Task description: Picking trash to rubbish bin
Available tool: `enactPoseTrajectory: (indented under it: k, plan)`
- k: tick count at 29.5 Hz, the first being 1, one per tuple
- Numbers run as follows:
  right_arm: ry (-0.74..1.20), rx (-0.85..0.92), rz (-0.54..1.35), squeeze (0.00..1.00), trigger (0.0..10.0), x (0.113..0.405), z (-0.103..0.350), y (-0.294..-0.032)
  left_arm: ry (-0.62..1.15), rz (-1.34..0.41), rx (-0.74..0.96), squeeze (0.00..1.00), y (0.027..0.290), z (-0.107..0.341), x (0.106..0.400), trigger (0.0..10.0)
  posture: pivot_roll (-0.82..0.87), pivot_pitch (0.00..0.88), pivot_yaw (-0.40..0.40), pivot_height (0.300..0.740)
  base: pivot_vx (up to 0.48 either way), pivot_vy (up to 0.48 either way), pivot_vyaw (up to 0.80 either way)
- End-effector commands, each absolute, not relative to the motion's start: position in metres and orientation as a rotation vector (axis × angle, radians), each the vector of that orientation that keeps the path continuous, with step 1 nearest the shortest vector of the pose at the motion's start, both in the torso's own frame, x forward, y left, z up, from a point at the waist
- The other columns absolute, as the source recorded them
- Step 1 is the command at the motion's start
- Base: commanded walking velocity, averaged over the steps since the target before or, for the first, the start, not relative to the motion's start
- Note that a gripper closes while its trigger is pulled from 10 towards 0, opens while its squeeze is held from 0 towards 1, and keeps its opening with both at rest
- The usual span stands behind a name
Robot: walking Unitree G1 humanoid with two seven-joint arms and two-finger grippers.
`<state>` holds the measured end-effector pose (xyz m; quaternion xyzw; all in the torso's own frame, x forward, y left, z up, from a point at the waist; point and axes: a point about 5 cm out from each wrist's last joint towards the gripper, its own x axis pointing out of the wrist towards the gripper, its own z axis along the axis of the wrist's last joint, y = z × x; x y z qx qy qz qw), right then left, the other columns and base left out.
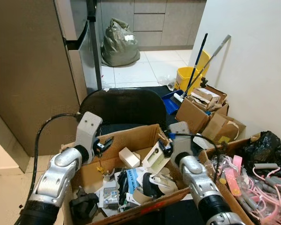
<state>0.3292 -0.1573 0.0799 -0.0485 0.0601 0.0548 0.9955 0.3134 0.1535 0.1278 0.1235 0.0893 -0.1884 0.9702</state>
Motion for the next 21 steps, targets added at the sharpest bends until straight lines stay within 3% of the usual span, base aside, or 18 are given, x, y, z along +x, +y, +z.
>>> enactPoseTrajectory:
  k: [1,14,21]
  plan:
    - [0.142,-0.072,0.053,0.00,10.0,0.318,0.069,-0.165,0.162,-0.382,0.273,0.00,0.141,0.122,0.310,10.0,-0.05,0.070,-0.019,0.740,0.000,0.000,-0.69]
    - [0.187,-0.046,-0.026,0.00,10.0,0.285,0.052,-0.168,0.091,-0.388,0.314,0.00,0.127,0.121,0.311,10.0,-0.06,0.057,-0.026,0.740,0.000,0.000,-0.80]
    - [0.201,-0.022,-0.041,0.00,10.0,0.281,0.052,-0.166,0.093,-0.406,0.294,0.00,0.123,0.119,0.311,10.0,-0.06,0.048,-0.024,0.740,0.000,0.000,-0.80]
